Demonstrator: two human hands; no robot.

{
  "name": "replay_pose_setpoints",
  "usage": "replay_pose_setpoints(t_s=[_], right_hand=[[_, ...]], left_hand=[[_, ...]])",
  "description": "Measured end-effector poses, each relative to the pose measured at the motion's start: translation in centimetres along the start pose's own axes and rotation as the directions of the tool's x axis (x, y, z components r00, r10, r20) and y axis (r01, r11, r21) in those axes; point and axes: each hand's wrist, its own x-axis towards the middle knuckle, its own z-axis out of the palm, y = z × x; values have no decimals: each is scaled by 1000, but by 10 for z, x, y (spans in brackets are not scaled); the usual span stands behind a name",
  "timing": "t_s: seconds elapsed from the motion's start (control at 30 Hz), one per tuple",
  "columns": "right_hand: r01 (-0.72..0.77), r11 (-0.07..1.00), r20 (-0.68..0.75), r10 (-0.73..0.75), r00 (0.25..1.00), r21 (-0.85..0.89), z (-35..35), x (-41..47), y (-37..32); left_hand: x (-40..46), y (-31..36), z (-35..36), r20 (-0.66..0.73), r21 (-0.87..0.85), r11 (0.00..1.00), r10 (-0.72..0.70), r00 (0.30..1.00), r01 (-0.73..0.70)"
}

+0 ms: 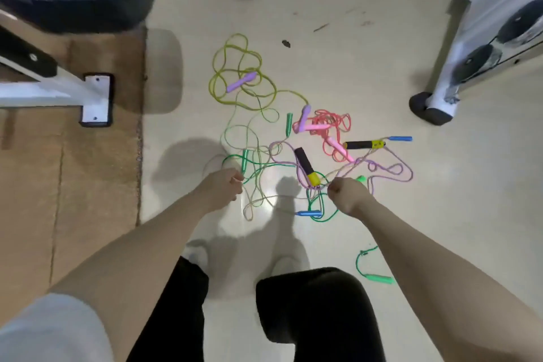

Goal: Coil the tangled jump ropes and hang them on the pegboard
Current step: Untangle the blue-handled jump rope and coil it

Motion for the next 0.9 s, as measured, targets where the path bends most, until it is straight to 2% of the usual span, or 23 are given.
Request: replay_pose_setpoints(t_s=[0.1, 0.17, 0.27, 0.33, 0.4, 0.47, 0.53, 0.57, 0.6, 0.63, 0.67, 0.7, 0.77, 0.83, 0.9], right_hand=[[39, 996, 125, -29, 992, -77, 88, 75, 16], [78, 992, 164, -60, 985, -103, 140, 127, 22], [120, 964, 149, -86, 985, -237, 198, 181, 22], [163, 916, 144, -118, 983, -367, 233, 202, 24], [179, 903, 112, -147, 983, -391, 266, 223, 29], [174, 916, 59, -164, 985, -360, 290, 238, 34], [142, 916, 26, -143, 989, -374, 306, 241, 32], [121, 923, 18, -123, 992, -365, 312, 237, 30], [87, 947, 1, -91, 996, -310, 317, 234, 26], [46, 973, -20, -52, 998, -227, 317, 231, 22], [9, 989, -28, -14, 1000, -147, 314, 231, 17], [-5, 994, -34, 2, 999, -109, 311, 234, 11], [27, 997, -13, -28, 1000, -75, 307, 245, 2], [63, 998, 21, -63, 998, -3, 309, 253, -4], [63, 998, 71, -63, 996, 1, 313, 254, -7]], left_hand=[[87, -57, 50, 77, 171, 985, 14, 997, -27], [138, -87, 72, 145, 344, 934, 53, 988, -100], [199, -122, 88, 194, 528, 841, 15, 981, -118], [233, -143, 92, 234, 656, 741, -22, 972, -142], [267, -156, 91, 207, 729, 671, -32, 978, -132], [290, -160, 92, 104, 657, 748, 27, 994, -89], [295, -161, 97, 27, 444, 893, 72, 997, -77], [289, -162, 102, 41, 259, 965, 28, 999, -37], [280, -165, 106, 100, 75, 996, -58, 993, 51], [271, -169, 110, 184, -29, 988, -146, 972, 154], [263, -174, 114, 265, -10, 972, -222, 938, 233], [258, -181, 118, 321, 96, 961, -277, 906, 260], [254, -191, 125, 357, 350, 915, -328, 875, 200], [258, -190, 130, 337, 450, 883, -306, 890, 134], [262, -178, 132, 299, 410, 910, -201, 933, 65]])
